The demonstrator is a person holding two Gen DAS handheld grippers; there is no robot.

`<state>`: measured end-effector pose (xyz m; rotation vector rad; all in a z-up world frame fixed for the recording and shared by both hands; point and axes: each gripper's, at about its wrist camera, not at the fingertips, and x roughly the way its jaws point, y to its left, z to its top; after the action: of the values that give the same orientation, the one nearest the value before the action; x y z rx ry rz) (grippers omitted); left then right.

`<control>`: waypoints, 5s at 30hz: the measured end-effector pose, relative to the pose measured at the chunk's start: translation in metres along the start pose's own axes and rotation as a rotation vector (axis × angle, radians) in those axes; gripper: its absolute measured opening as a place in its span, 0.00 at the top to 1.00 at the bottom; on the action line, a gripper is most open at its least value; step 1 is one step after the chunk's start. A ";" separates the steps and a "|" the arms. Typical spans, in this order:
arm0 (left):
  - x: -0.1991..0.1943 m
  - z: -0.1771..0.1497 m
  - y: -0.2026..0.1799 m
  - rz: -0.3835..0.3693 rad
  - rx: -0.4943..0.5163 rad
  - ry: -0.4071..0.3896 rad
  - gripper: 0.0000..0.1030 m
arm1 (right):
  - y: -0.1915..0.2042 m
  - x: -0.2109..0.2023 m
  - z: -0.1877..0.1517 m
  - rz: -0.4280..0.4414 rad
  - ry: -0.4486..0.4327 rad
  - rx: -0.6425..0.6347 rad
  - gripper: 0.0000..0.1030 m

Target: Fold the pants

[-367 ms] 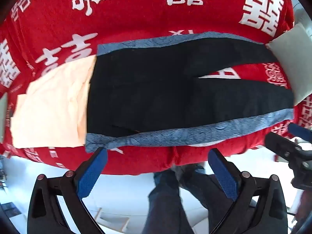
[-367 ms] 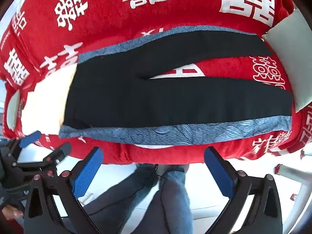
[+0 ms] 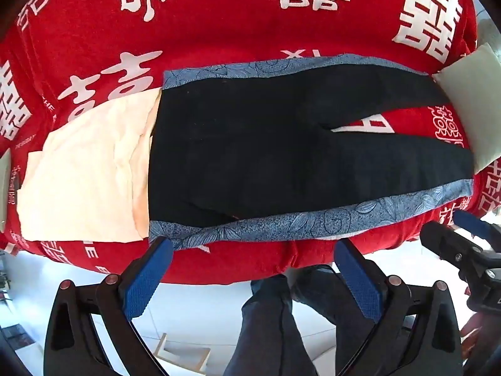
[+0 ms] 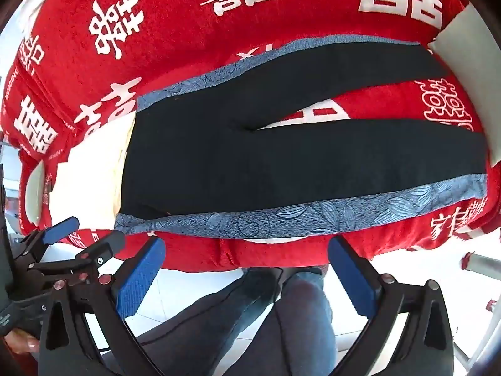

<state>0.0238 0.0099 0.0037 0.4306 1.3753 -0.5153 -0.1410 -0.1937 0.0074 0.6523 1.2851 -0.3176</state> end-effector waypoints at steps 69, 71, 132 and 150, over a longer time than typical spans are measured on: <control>0.006 0.009 0.014 0.051 -0.024 0.016 0.00 | 0.006 0.001 0.014 -0.203 0.016 -0.079 0.00; 0.006 0.009 0.015 0.052 -0.029 0.014 0.00 | 0.006 0.002 0.014 -0.203 0.017 -0.084 0.00; 0.182 -0.067 0.157 -0.338 -0.651 0.074 0.64 | -0.068 0.229 -0.038 0.739 0.227 0.515 0.95; 0.176 -0.056 0.134 -0.396 -0.611 0.058 0.28 | -0.060 0.222 -0.030 0.749 0.186 0.475 0.54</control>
<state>0.0771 0.1344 -0.1794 -0.3320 1.5990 -0.3746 -0.1376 -0.1925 -0.2246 1.5366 1.0501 0.0693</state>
